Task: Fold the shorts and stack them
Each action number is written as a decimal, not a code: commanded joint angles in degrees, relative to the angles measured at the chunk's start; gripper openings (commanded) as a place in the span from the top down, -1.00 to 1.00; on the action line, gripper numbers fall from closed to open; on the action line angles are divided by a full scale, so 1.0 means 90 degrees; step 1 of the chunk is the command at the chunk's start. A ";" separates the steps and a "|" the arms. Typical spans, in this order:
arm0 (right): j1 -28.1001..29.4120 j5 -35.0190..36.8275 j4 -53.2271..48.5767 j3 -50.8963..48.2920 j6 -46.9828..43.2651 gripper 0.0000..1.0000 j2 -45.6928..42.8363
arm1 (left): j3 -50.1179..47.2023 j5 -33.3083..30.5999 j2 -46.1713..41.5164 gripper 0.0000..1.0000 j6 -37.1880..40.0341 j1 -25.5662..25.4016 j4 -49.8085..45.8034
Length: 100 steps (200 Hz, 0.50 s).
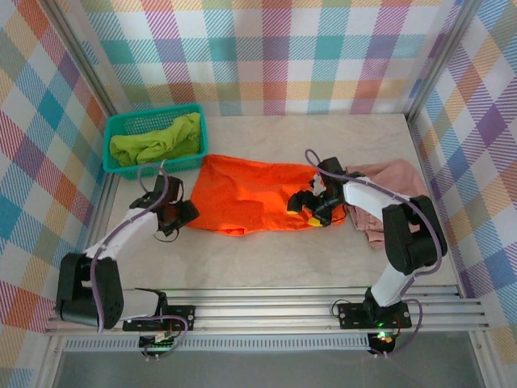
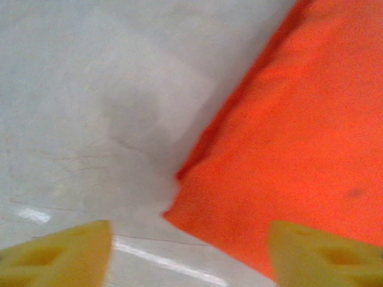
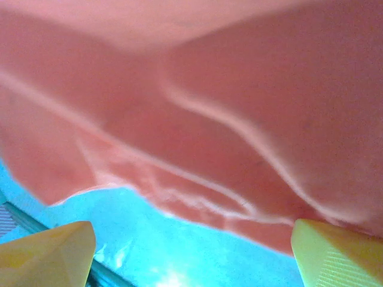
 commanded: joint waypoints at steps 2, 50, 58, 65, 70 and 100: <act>0.0043 -0.0117 -0.0366 0.0604 -0.0165 -0.73 -0.0651 | 0.0810 0.0786 -0.0454 -0.78 -0.0033 0.0035 0.0270; -0.0182 0.0102 -0.0455 0.1999 -0.0162 -0.74 0.0149 | 0.1328 0.1754 0.0449 -0.98 -0.0600 -0.0265 0.1617; -0.0236 0.0104 -0.0479 0.2246 -0.0158 -0.74 0.0422 | 0.1312 0.1778 0.0705 -0.99 -0.0692 -0.0381 0.1937; -0.0275 0.0110 -0.0471 0.2431 -0.0157 -0.74 0.0641 | 0.1295 0.1822 0.0940 -0.99 -0.0751 -0.0488 0.2127; -0.0295 0.0120 -0.0453 0.2552 -0.0166 -0.74 0.0806 | 0.1275 0.1848 0.1090 -0.99 -0.0765 -0.0566 0.2304; -0.0375 0.0116 -0.0330 0.3227 -0.0216 -0.75 0.1712 | 0.1011 0.1685 0.1947 -0.99 -0.0826 -0.1007 0.3079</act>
